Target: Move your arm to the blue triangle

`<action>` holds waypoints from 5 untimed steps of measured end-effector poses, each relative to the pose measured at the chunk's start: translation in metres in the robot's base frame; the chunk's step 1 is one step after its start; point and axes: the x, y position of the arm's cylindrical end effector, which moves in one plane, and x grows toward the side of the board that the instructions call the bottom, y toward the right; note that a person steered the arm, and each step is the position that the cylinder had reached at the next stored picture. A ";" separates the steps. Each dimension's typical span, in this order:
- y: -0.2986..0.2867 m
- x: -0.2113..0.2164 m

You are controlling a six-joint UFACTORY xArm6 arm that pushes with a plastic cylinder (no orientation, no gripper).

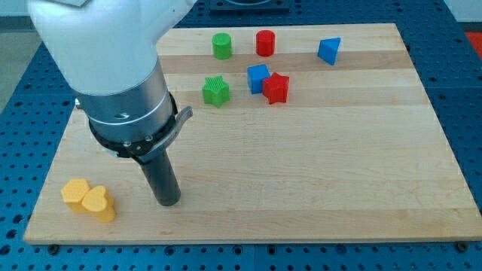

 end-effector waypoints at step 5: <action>0.153 -0.047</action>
